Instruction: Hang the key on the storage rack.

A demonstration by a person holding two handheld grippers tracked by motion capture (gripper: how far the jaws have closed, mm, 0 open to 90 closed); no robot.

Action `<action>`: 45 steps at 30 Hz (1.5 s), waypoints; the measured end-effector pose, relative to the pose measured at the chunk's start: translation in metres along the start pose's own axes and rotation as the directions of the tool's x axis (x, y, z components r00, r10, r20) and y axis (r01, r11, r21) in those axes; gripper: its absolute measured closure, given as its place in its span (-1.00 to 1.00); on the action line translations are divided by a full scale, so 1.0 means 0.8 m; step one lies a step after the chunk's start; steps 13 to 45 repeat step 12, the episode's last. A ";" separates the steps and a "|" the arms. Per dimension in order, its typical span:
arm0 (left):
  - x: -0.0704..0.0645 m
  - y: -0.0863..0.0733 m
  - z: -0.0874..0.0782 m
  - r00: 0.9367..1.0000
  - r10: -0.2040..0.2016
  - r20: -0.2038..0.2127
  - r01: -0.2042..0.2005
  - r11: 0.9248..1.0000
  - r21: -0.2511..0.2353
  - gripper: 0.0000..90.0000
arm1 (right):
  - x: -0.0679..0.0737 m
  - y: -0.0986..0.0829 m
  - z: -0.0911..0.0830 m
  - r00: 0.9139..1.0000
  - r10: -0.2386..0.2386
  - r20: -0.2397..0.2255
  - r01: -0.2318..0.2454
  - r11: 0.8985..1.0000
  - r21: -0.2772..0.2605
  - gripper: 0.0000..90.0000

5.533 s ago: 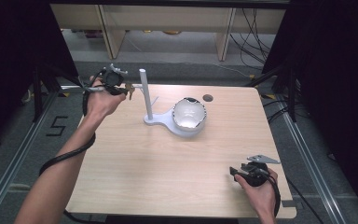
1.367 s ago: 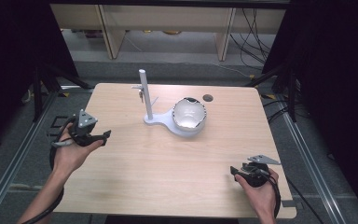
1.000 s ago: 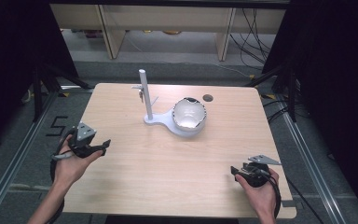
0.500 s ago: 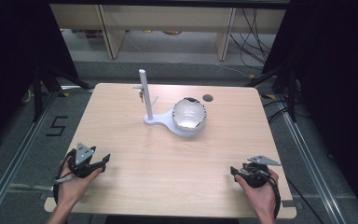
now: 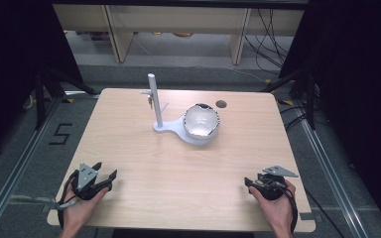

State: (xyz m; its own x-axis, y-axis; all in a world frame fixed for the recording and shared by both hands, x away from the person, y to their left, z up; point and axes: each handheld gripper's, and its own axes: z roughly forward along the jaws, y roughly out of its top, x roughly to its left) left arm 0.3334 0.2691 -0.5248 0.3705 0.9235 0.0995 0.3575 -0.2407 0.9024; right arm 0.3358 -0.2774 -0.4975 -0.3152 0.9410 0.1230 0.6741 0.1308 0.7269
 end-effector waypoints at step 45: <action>0.000 -0.001 -0.001 1.000 -0.009 -0.008 0.009 1.000 -0.008 -0.22 | -0.001 -0.005 -0.004 1.000 -0.010 0.011 0.010 0.999 -0.045 -0.01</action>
